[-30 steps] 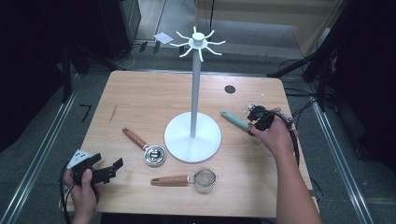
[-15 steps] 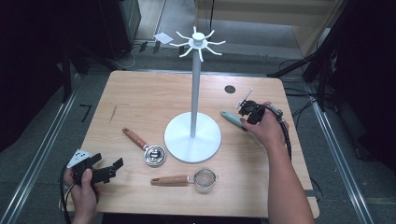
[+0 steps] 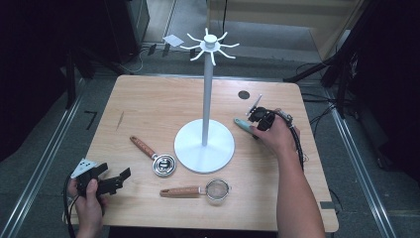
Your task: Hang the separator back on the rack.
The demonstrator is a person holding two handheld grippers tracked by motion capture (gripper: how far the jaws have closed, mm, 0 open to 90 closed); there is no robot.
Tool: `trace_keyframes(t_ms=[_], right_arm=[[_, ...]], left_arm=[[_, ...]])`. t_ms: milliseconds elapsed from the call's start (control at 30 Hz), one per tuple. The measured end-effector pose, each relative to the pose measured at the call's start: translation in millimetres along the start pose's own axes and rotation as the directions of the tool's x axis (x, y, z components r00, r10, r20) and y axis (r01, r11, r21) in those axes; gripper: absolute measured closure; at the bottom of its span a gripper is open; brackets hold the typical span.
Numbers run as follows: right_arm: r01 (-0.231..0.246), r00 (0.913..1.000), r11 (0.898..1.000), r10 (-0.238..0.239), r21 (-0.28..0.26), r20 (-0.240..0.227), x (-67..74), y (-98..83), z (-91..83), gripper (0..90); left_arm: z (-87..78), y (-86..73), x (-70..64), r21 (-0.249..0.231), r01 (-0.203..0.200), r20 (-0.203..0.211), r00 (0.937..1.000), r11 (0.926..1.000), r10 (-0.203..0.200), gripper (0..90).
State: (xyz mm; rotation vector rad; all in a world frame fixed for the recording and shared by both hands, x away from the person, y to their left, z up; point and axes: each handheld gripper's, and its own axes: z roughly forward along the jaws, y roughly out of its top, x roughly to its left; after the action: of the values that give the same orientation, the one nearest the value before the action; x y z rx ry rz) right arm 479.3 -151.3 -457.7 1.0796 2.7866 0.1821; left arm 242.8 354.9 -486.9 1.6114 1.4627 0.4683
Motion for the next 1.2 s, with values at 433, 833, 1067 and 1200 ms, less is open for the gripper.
trace_keyframes(t_ms=[433, 833, 1067, 1200], right_arm=[[-0.045, 0.9976, 0.999, 0.044, -0.021, -0.052, -8.5, -4.9, 4.9, 66.8], [-0.072, 0.9954, 0.997, 0.072, 0.0, -0.063, -7.5, -1.7, 5.2, 69.6], [-0.095, 0.993, 0.995, 0.094, -0.01, -0.071, -7.1, -3.6, 5.0, 70.9], [-0.108, 0.9907, 0.994, 0.108, -0.002, -0.083, -5.2, -3.6, 4.4, 71.1]], left_arm=[[0.2, 0.2, -0.1, 0.005, 0.003, -0.005, 1.0, 1.0, -0.003, 0.0], [0.1, 0.1, 0.0, 0.003, 0.002, -0.003, 1.0, 1.0, -0.002, 0.0], [0.8, 0.2, -0.1, 0.005, 0.003, 0.0, 1.0, 1.0, -0.003, 0.0], [0.9, 0.3, -0.1, 0.006, 0.004, 0.0, 1.0, 1.0, -0.004, 0.0]])
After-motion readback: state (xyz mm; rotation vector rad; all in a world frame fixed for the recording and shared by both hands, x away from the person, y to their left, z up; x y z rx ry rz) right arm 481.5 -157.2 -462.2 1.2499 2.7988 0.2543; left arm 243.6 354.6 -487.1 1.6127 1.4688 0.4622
